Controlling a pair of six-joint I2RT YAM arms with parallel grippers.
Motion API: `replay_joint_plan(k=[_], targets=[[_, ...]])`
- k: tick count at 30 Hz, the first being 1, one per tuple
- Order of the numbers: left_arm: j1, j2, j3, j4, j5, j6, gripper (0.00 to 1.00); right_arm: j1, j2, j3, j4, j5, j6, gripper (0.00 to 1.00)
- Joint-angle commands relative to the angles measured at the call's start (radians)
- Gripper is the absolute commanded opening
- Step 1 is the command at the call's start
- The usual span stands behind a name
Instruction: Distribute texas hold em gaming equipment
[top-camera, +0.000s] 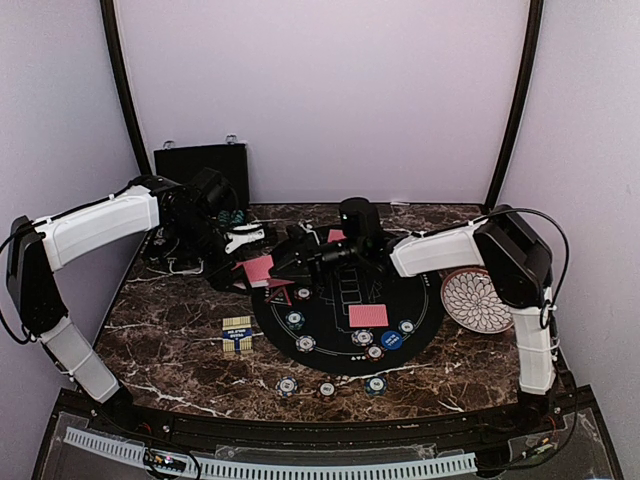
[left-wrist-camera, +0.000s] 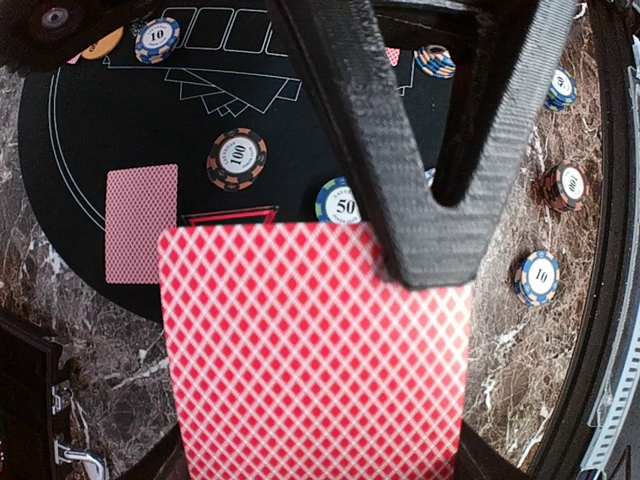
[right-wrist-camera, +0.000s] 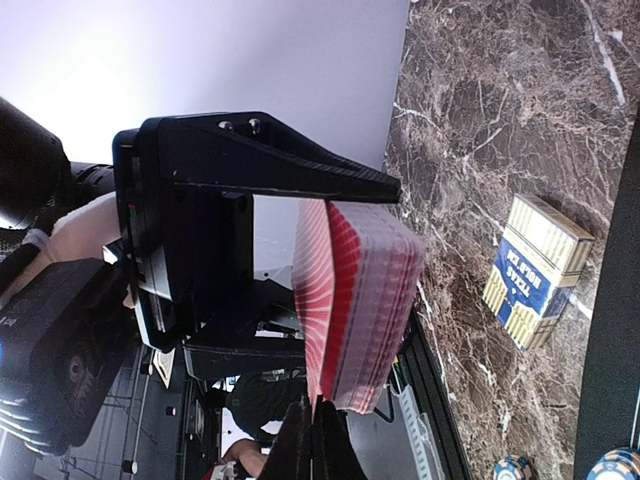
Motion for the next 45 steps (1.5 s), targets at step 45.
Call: replay_joint_plan(k=[45], targets=[[0.005,-0.061,-0.016,-0.003,-0.008,-0.005,0.0,-0.151,0.273,0.374,-0.447,0.153,-0.349,0.0]])
